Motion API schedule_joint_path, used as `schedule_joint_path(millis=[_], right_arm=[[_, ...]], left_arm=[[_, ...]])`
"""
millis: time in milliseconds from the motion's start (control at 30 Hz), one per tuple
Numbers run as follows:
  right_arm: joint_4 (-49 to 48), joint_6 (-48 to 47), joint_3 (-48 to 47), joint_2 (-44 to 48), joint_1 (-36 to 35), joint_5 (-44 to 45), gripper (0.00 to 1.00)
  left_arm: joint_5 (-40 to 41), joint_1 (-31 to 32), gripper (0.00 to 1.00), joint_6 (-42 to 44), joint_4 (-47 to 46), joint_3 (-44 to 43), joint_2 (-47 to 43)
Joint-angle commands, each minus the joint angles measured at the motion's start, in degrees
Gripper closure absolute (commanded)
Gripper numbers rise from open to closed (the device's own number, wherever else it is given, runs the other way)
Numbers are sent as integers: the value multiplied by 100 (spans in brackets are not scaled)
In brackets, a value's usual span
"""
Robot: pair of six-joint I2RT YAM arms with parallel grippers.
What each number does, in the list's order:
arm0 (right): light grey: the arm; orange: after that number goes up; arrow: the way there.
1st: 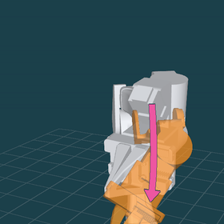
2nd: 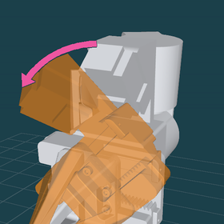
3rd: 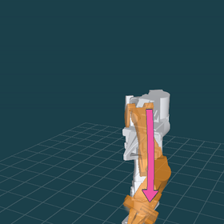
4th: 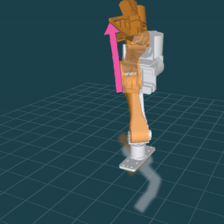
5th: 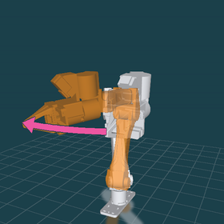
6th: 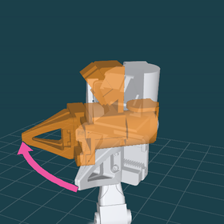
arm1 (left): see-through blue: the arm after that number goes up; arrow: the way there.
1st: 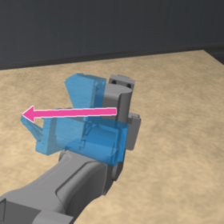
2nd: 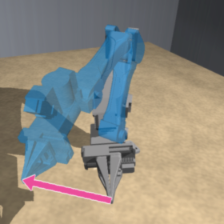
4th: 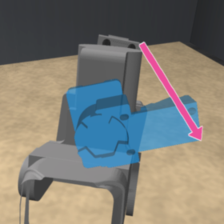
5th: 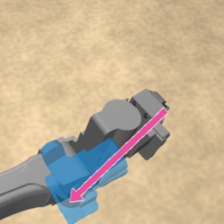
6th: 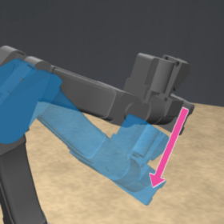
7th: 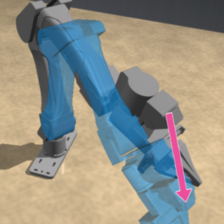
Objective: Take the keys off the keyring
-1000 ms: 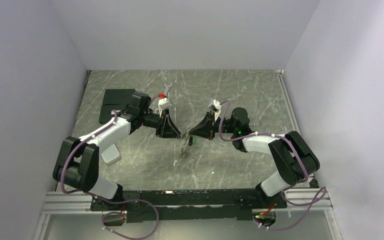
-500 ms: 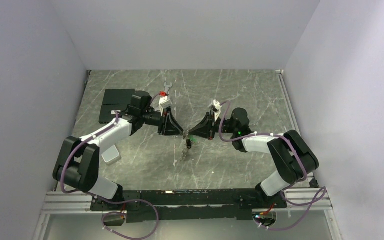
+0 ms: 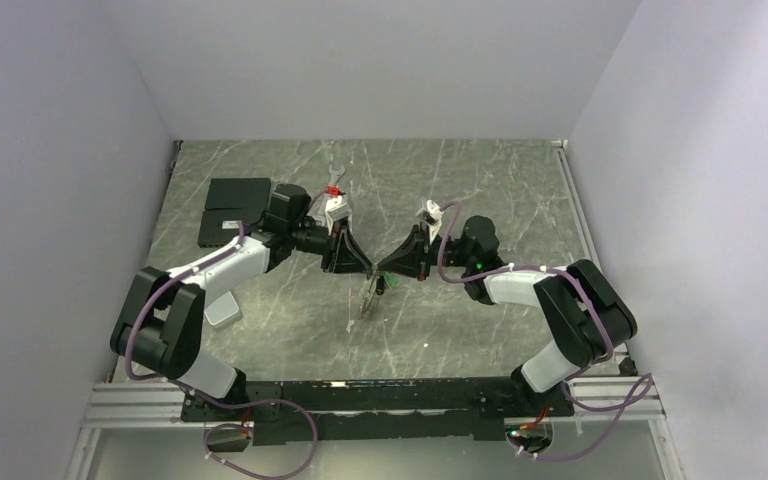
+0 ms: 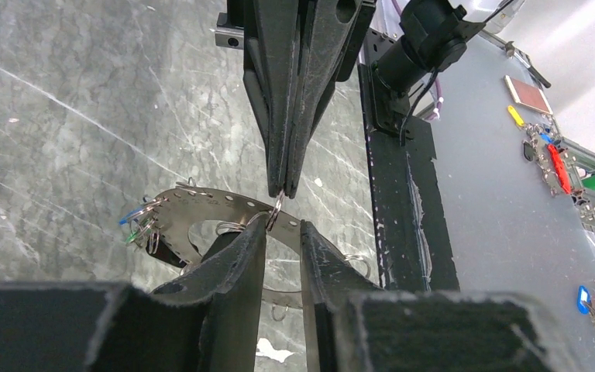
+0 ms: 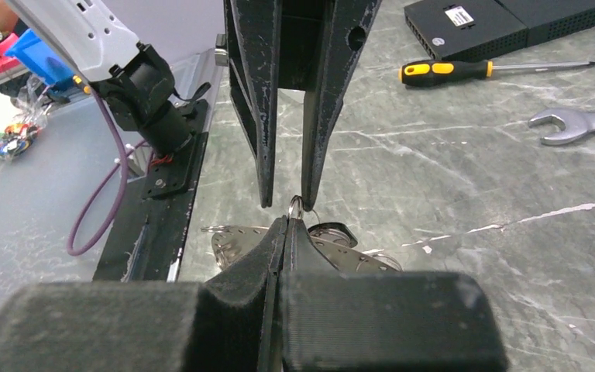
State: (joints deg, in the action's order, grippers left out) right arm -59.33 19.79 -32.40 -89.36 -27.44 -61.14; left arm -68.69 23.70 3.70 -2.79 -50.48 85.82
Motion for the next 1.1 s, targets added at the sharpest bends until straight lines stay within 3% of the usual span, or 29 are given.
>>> schedule_joint_path(millis=[0,200,433,567,633,800,900,1067], right_arm=[[-574,65,-60,3,-5,-107,100],[-668,157,-57,-47,-4,-128,100],[-451,39,-102,-33,-2,-83,100],[678,-658,-339,117,-1,-76,99],[1394,-1105,-505,235,-2,-89,84],[2927,-2378,-831,605,4,-13,69],[4536,-3352,-1431,694,7,13,66],[6172,-4456,-2131,728,-66,122,63]], left_arm=[[34,112,73,-60,-183,34,94],[175,126,74,-6,-200,40,154],[262,126,100,45,61,-89,100],[332,126,100,512,930,-487,22],[456,139,100,758,1370,-665,-28],[750,143,100,1130,2096,-893,-108],[823,168,100,1313,2351,-984,-113],[762,203,100,1419,2457,-1042,-101]])
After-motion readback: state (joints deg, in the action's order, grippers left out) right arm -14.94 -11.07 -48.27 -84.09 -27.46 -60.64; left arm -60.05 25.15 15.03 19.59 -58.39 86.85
